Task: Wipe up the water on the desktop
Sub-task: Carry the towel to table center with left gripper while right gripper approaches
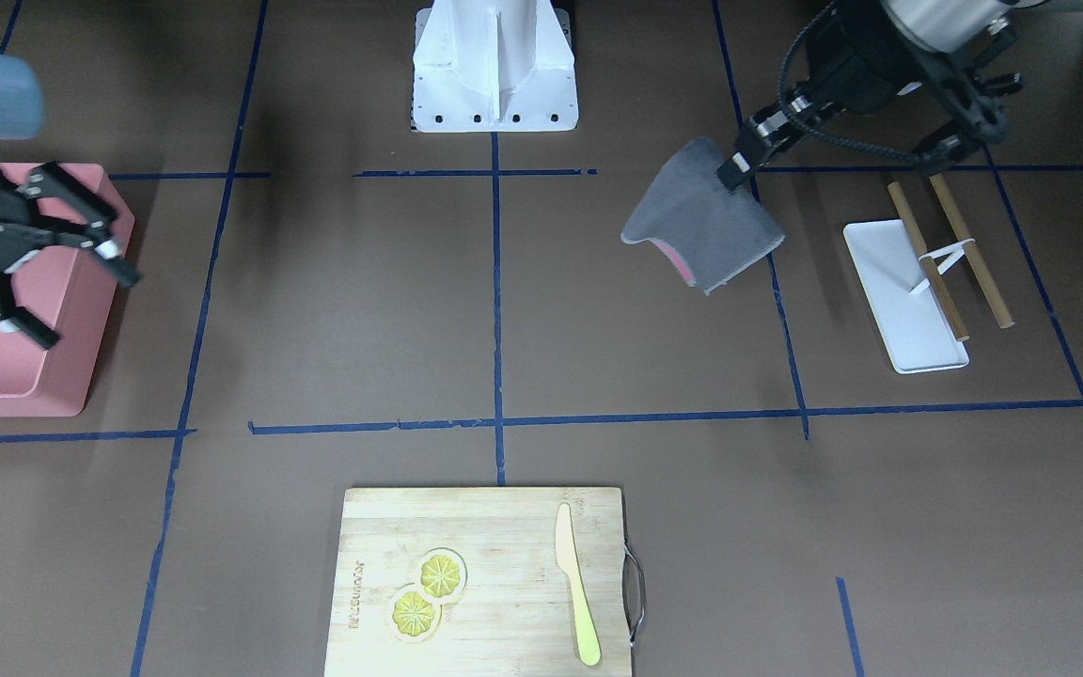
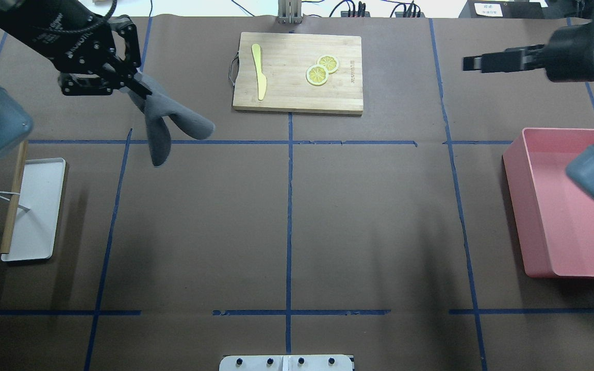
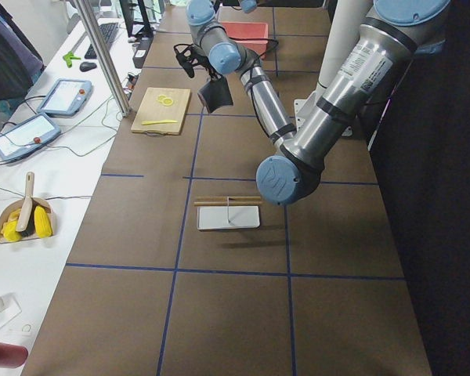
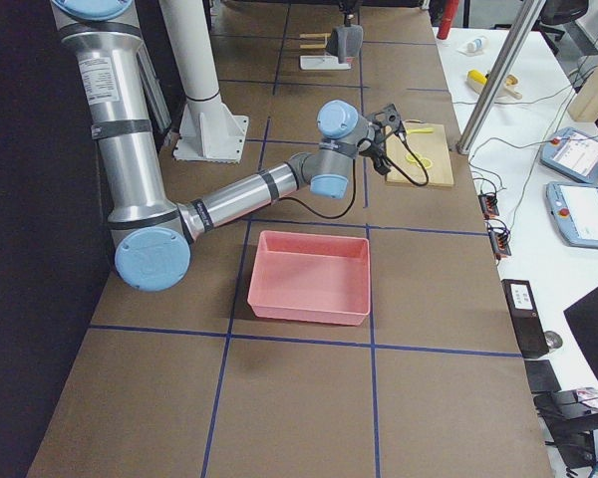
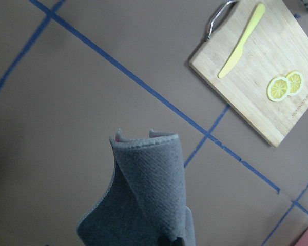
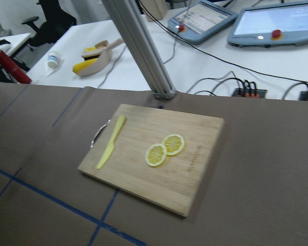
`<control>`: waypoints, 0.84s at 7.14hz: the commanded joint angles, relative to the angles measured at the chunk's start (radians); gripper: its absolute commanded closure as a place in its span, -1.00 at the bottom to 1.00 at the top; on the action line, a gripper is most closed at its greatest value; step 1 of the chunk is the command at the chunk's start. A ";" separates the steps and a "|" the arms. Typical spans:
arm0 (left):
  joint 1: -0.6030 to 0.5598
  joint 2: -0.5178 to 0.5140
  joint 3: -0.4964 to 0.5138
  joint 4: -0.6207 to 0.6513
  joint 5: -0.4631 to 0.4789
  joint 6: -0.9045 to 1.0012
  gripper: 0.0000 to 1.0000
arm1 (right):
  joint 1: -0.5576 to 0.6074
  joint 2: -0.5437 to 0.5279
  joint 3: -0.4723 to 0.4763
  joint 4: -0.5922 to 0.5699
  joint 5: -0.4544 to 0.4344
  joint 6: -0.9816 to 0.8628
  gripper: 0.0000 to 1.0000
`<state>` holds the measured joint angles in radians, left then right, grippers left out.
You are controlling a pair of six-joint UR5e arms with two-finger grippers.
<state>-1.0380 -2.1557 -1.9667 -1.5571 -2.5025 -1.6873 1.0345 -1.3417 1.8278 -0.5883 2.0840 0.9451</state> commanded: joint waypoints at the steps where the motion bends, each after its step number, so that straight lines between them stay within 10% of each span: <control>1: 0.027 -0.001 0.074 -0.246 0.002 -0.124 1.00 | -0.146 0.076 0.036 0.011 -0.164 0.009 -0.98; 6: 0.105 -0.131 0.227 -0.469 0.144 -0.455 1.00 | -0.410 0.142 0.054 -0.004 -0.415 -0.133 -0.98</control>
<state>-0.9649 -2.2291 -1.7704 -2.0171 -2.4075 -2.0604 0.6751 -1.2021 1.8790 -0.5858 1.7090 0.8493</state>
